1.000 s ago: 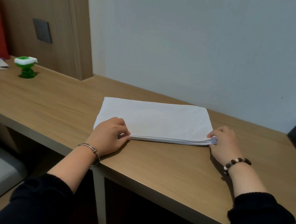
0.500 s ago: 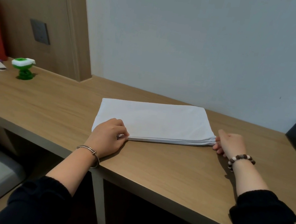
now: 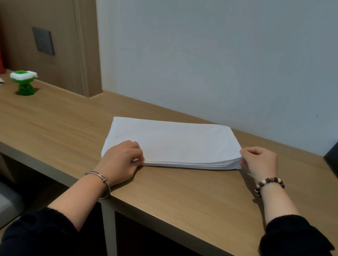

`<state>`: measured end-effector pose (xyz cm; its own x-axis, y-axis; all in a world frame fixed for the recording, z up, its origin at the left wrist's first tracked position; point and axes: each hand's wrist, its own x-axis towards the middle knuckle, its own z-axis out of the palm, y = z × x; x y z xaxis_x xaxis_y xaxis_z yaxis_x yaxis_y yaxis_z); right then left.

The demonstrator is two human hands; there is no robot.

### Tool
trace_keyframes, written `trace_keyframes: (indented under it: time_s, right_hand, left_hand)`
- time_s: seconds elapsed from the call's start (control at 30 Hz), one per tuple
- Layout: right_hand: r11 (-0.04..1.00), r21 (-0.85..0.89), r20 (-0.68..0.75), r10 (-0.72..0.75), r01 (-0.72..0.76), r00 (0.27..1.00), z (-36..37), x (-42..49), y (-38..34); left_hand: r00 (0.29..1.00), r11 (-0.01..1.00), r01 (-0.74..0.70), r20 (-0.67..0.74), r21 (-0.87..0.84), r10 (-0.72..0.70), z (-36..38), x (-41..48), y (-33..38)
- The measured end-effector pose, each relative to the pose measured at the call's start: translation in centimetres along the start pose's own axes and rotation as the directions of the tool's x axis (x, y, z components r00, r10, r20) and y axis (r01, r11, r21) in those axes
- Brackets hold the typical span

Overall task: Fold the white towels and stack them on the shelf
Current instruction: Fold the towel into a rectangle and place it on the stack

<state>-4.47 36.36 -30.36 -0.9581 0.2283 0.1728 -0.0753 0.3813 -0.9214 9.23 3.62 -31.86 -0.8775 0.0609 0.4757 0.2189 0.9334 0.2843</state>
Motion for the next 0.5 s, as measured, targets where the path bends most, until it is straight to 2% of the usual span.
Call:
trace_keyframes:
  time_s: [0.17, 0.3, 0.4, 0.5]
  right_hand:
    - [0.983, -0.175, 0.036, -0.043, 0.049, 0.998, 0.3, 0.0, 0.7]
    - [0.971, -0.216, 0.005, -0.105, 0.103, 0.995, 1.0, 0.0, 0.9]
    - [0.955, -0.256, 0.041, -0.144, 0.15, 0.989, 1.5, 0.0, 1.0]
    - [0.908, -0.397, 0.066, -0.118, 0.134, 0.991, 1.9, -0.1, 0.8]
  left_hand:
    - [1.0, 1.0, 0.009, 0.007, 0.006, -0.009, 0.0, 0.0, 0.0]
    - [0.999, 1.0, 0.019, 0.026, -0.005, -0.018, 0.1, 0.1, -0.1]
    - [0.999, 1.0, 0.027, 0.041, -0.013, -0.026, 0.1, 0.3, -0.2]
    - [0.998, 0.999, 0.032, 0.055, -0.007, -0.032, 0.0, 0.3, -0.3]
